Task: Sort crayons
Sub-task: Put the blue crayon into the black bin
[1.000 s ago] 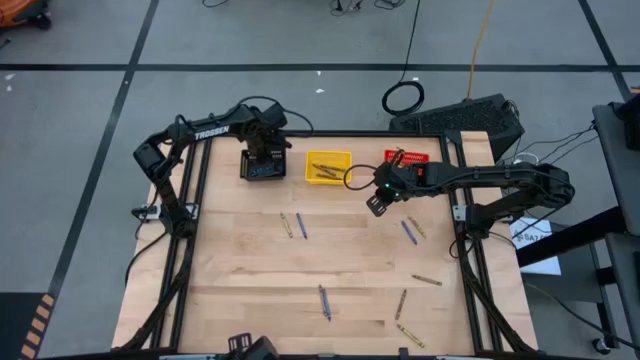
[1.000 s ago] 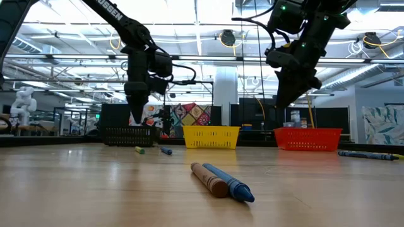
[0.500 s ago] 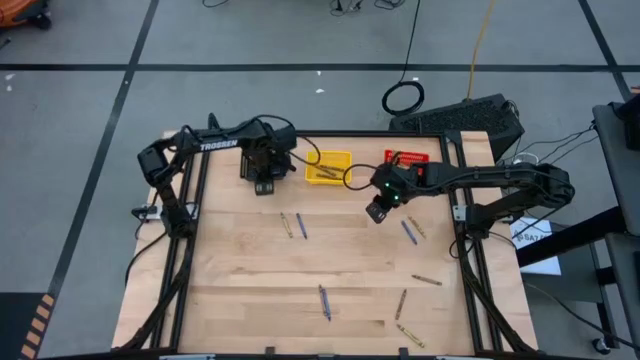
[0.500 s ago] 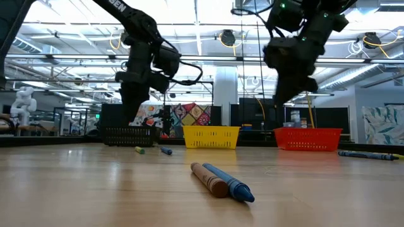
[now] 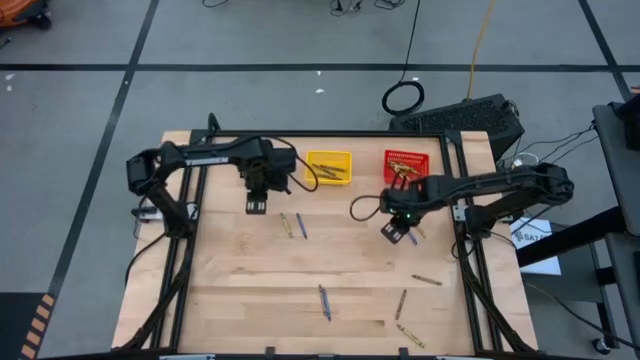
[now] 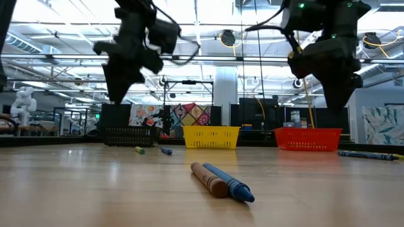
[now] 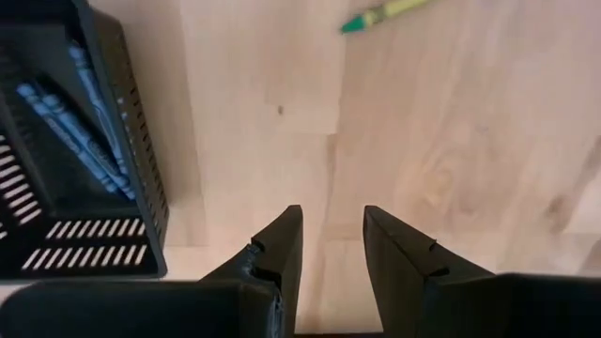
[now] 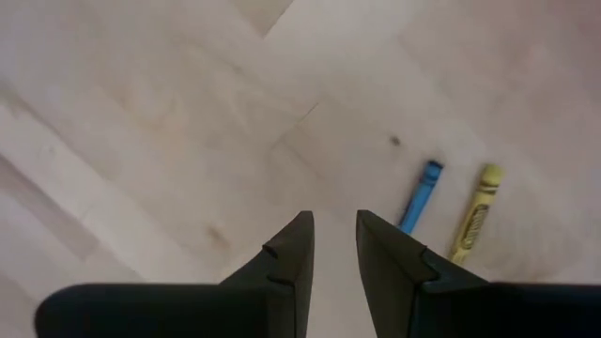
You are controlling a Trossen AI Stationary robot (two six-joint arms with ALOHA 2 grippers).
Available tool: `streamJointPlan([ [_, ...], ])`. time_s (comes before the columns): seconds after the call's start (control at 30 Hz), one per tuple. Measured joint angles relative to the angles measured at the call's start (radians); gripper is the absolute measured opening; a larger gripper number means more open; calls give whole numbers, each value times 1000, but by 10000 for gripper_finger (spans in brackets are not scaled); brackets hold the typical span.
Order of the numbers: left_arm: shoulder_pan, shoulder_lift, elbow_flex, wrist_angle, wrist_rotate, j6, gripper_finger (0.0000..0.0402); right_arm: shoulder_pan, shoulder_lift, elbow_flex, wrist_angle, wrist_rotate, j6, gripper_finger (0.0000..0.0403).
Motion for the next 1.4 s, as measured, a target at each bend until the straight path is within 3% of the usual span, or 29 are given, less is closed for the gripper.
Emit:
streamJointPlan([
  [0.37,-147,-213,0,-20,0,-161,105,104,0,0,-45,88,75,73],
  [0.63,-229,-304,0,-20,0,-257,105,153,0,0,-127,104,135,121],
  [0.83,-276,-311,0,-18,-1,-299,105,179,0,-3,-125,115,164,149],
  [1.13,-330,-311,0,-18,-1,-309,105,193,0,-177,-35,138,250,145],
  [1.4,-340,-311,0,-14,-6,-309,105,193,0,-236,82,132,257,144],
])
